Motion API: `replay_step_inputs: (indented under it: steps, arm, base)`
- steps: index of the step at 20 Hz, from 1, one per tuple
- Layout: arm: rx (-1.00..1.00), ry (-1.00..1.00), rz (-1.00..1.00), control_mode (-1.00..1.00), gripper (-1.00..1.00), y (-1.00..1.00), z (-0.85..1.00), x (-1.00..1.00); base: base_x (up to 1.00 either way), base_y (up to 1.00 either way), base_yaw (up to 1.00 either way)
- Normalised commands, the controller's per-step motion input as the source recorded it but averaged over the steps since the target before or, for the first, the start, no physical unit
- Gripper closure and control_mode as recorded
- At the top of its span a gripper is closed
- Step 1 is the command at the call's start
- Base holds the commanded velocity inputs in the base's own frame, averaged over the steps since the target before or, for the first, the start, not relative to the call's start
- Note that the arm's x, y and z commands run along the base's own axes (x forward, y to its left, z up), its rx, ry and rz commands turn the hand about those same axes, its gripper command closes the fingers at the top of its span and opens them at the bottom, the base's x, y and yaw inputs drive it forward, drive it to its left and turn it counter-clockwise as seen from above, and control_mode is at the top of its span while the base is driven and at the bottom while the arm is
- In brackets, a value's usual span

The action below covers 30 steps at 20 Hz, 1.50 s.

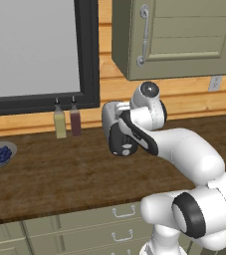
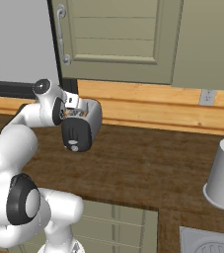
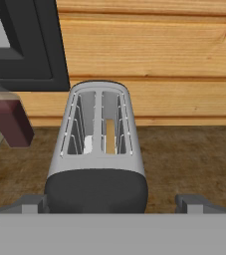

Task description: Start the toaster. Once the lever pops up, take the bread to the plate on the dining counter.

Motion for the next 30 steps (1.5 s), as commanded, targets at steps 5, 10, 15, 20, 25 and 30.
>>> replay_step_inputs:
  steps: [5, 10, 15, 20, 25, 30]
  arm:
    - [0.0, 0.0, 0.0, -1.0, -1.0, 0.0, 0.0, 0.0]
    - [0.0, 0.0, 0.0, -1.0, -1.0, 0.0, 0.0, 0.0]
    - [0.0, 0.0, 0.0, -1.0, -1.0, 0.0, 0.0, 0.0]
    - [0.0, 0.0, 0.0, -1.0, -1.0, 0.0, 0.0, 0.0]
    - [0.0, 0.0, 0.0, -1.0, -1.0, 0.0, 0.0, 0.0]
    - [0.0, 0.0, 0.0, -1.0, -1.0, 0.0, 0.0, 0.0]
  base:
    - [0.0, 0.0, 0.0]
    - [0.0, 0.0, 0.0]
    - [0.0, 0.0, 0.0]
    - [0.0, 0.0, 0.0]
    - [0.0, 0.0, 0.0]
    - [0.0, 0.0, 0.0]
